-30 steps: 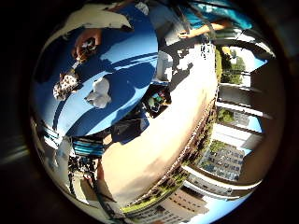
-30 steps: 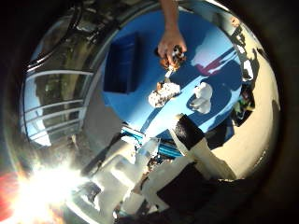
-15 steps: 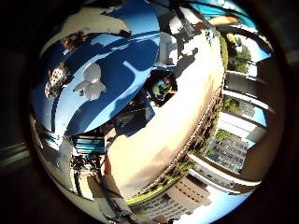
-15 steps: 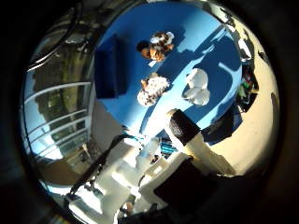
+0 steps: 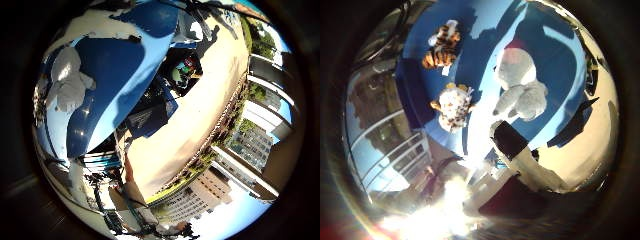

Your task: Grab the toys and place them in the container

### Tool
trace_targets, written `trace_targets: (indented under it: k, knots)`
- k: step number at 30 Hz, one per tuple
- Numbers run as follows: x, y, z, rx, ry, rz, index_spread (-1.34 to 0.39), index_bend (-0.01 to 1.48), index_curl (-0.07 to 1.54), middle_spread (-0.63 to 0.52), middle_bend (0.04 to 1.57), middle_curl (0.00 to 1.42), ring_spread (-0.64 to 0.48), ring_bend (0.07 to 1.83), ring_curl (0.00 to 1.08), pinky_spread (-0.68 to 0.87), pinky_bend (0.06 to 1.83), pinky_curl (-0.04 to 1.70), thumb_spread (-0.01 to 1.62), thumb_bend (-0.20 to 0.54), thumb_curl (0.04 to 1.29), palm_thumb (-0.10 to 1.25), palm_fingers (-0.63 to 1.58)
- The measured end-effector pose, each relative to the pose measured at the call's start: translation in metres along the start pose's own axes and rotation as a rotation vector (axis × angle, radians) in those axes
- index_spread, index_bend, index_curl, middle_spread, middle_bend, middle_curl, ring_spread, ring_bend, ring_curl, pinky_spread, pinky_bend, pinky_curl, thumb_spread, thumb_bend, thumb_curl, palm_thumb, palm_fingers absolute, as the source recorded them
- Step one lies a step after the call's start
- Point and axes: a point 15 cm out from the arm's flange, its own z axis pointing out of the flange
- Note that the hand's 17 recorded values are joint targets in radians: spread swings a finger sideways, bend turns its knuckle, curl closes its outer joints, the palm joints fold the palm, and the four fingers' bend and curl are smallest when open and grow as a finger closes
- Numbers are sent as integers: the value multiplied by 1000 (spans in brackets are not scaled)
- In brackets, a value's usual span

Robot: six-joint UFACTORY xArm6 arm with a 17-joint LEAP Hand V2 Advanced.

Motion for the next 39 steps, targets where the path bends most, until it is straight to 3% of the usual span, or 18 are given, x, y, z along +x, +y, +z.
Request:
trace_targets:
  k: [7,10,13,18,23,27,33,39]
  knots:
    - [-18,-9,52,-25,-3,3,98,153,198,129,228,378,317,582,342,494,925,175,1125,-34,304,394,269]
    - [-33,-13,60,-35,5,-10,85,151,198,91,276,396,304,643,352,495,949,164,1121,-23,307,408,412]
    - [-38,-15,55,-15,14,-23,-44,120,161,-19,494,481,225,856,410,449,1020,167,1121,13,350,528,808]
    - [-38,-12,48,-11,15,-23,-205,157,74,-129,781,663,93,1211,581,389,1122,213,1095,24,421,690,871]
    - [-38,-13,45,-3,11,-19,-375,357,17,-207,916,813,-10,1305,670,314,1402,305,1043,45,502,864,1022]
    - [-51,-16,43,25,-77,5,-511,533,-11,-244,1001,926,-65,1322,725,246,1549,391,1056,62,574,957,1031]
    - [-51,8,36,-18,-183,37,-664,727,-14,-268,1070,1039,-108,1363,780,184,1640,467,1085,61,655,1011,974]
    - [-59,24,-33,40,-251,8,-778,891,-12,-281,1105,1116,-129,1411,819,152,1685,523,1101,37,715,1023,911]
